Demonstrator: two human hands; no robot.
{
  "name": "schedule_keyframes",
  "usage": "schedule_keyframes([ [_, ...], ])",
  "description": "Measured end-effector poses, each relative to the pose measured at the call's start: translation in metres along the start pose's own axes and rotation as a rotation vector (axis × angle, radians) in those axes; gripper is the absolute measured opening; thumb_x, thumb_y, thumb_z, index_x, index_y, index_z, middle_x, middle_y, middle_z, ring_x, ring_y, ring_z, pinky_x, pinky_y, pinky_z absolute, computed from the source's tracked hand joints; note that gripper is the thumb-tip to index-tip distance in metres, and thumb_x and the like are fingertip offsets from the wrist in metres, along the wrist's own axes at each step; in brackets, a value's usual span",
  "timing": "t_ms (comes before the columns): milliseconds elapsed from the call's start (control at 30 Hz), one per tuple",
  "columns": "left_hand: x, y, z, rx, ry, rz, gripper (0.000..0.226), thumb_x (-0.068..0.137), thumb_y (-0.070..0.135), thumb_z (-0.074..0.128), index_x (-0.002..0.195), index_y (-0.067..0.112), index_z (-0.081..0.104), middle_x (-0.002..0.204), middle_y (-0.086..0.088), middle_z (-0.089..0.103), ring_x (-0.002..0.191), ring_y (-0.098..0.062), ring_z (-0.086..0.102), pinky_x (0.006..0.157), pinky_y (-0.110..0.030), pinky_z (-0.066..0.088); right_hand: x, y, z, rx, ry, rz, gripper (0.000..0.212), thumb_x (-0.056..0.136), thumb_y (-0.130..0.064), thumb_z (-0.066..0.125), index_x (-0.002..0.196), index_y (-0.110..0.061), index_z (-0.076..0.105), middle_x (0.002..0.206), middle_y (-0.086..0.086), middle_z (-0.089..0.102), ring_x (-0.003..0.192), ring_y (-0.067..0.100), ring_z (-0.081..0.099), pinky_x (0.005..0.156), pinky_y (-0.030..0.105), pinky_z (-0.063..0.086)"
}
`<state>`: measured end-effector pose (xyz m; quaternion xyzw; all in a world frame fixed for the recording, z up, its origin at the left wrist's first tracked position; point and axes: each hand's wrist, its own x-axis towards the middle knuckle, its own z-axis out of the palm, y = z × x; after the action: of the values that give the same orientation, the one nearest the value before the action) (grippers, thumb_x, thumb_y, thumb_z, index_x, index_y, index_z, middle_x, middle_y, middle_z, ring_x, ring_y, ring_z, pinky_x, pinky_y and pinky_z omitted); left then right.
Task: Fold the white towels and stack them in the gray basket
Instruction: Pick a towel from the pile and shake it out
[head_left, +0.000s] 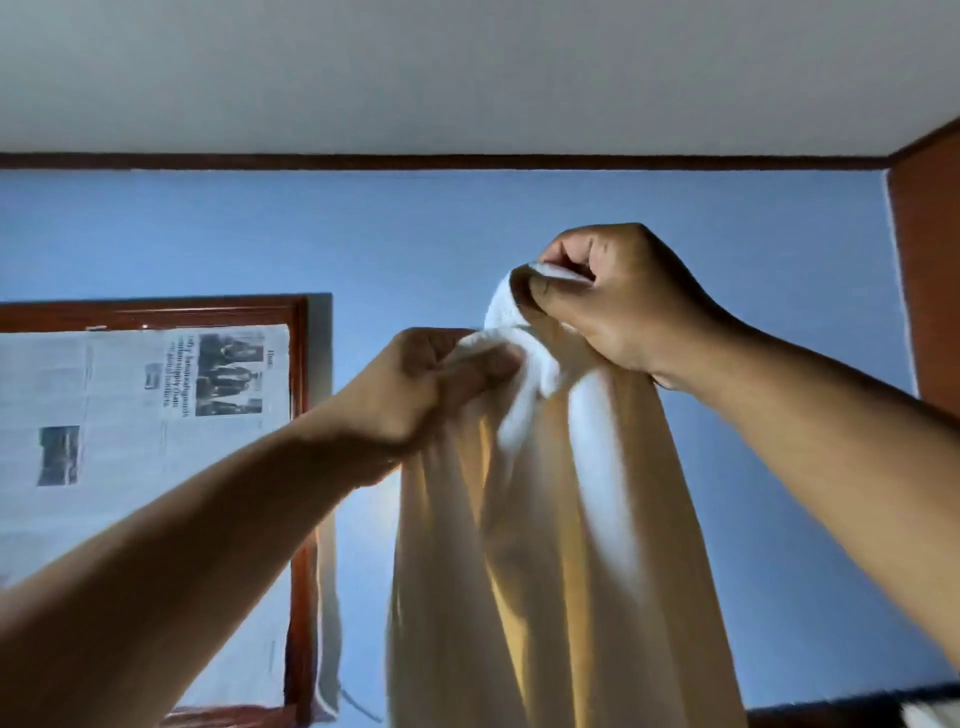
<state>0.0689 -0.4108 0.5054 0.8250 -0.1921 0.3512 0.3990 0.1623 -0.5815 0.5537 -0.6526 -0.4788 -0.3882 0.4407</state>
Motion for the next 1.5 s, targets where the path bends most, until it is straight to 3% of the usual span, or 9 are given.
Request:
schedule_keyframes([
  [233, -0.033, 0.034, 0.096, -0.313, 0.037, -0.041, 0.030, 0.095, 0.034, 0.066, 0.101, 0.006, 0.075, 0.102, -0.028, 0.072, 0.089, -0.033, 0.069, 0.082, -0.045, 0.049, -0.119, 0.031, -0.095, 0.384, -0.437, 0.390, 0.028, 0.073, -0.035, 0.078, 0.083, -0.010, 0.070, 0.076, 0.000, 0.067, 0.074, 0.013, 0.064, 0.070, 0.028, 0.050],
  [367, -0.073, 0.054, 0.182, -0.474, 0.078, -0.132, 0.029, 0.083, 0.036, 0.068, 0.092, 0.009, 0.076, 0.088, -0.017, 0.074, 0.079, -0.027, 0.068, 0.076, -0.038, 0.049, -0.213, 0.058, -0.143, 0.488, -0.517, 0.520, 0.015, 0.071, -0.023, 0.085, 0.080, -0.015, 0.076, 0.082, 0.003, 0.076, 0.073, 0.014, 0.072, 0.064, 0.023, 0.055],
  [533, -0.118, 0.069, 0.309, -0.688, 0.159, -0.338, 0.025, 0.095, 0.025, 0.062, 0.078, 0.016, 0.077, 0.076, -0.009, 0.073, 0.067, -0.020, 0.069, 0.064, -0.030, 0.056, -0.358, 0.115, -0.191, 0.586, -0.505, 0.817, 0.061, 0.054, -0.060, 0.090, 0.096, -0.017, 0.078, 0.102, 0.012, 0.076, 0.095, 0.028, 0.073, 0.084, 0.040, 0.059],
  [700, -0.157, 0.055, 0.404, -0.754, 0.320, -0.556, 0.038, 0.101, 0.024, 0.057, 0.072, 0.021, 0.081, 0.072, -0.003, 0.074, 0.064, -0.014, 0.071, 0.058, -0.027, 0.059, -0.509, 0.150, -0.230, 0.636, -0.682, 1.152, 0.029, 0.086, -0.030, 0.072, 0.108, -0.011, 0.072, 0.105, 0.007, 0.076, 0.095, 0.021, 0.073, 0.077, 0.028, 0.056],
  [800, -0.184, 0.039, 0.428, -0.736, 0.405, -0.650, 0.036, 0.102, 0.027, 0.056, 0.077, 0.023, 0.082, 0.077, 0.000, 0.075, 0.070, -0.013, 0.071, 0.066, -0.028, 0.060, -0.599, 0.168, -0.240, 0.565, -0.842, 1.275, 0.038, 0.085, -0.046, 0.075, 0.100, -0.012, 0.073, 0.099, 0.010, 0.076, 0.087, 0.020, 0.071, 0.079, 0.041, 0.057],
  [933, -0.221, 0.019, 0.412, -0.503, 0.554, -0.678, 0.042, 0.103, 0.029, 0.055, 0.069, 0.031, 0.080, 0.068, 0.008, 0.072, 0.065, -0.006, 0.069, 0.062, -0.024, 0.058, -0.678, 0.193, -0.244, 0.399, -0.606, 1.287, 0.074, 0.064, -0.089, 0.061, 0.080, -0.017, 0.067, 0.071, -0.003, 0.064, 0.069, 0.009, 0.055, 0.068, 0.034, 0.045],
  [1067, -0.268, 0.004, 0.385, -0.176, 0.399, -0.715, 0.028, 0.096, 0.044, 0.063, 0.087, 0.020, 0.073, 0.082, -0.016, 0.066, 0.077, -0.029, 0.062, 0.073, -0.046, 0.054, -0.662, 0.197, -0.244, 0.277, -0.182, 1.174, 0.027, 0.098, -0.029, 0.061, 0.073, -0.020, 0.060, 0.061, -0.013, 0.053, 0.062, -0.002, 0.045, 0.068, 0.032, 0.038],
  [1300, -0.315, 0.013, 0.429, 0.174, -0.266, -0.689, 0.069, 0.081, 0.046, 0.080, 0.142, 0.044, 0.048, 0.099, 0.005, 0.076, 0.081, -0.013, 0.072, 0.072, -0.034, 0.058, -0.551, 0.133, -0.214, 0.382, -0.492, 0.676, 0.014, 0.098, -0.032, 0.060, 0.092, -0.025, 0.070, 0.078, -0.021, 0.068, 0.076, -0.004, 0.063, 0.068, 0.016, 0.045],
  [1500, -0.333, -0.004, 0.421, -0.024, -0.257, -0.633, 0.007, 0.093, 0.049, 0.065, 0.094, 0.049, 0.072, 0.085, 0.023, 0.073, 0.080, 0.007, 0.066, 0.069, -0.026, 0.053, -0.519, 0.107, -0.180, 0.390, -0.622, 0.621, 0.011, 0.088, -0.037, 0.074, 0.087, -0.028, 0.067, 0.079, -0.012, 0.068, 0.073, 0.005, 0.062, 0.067, 0.025, 0.049],
])
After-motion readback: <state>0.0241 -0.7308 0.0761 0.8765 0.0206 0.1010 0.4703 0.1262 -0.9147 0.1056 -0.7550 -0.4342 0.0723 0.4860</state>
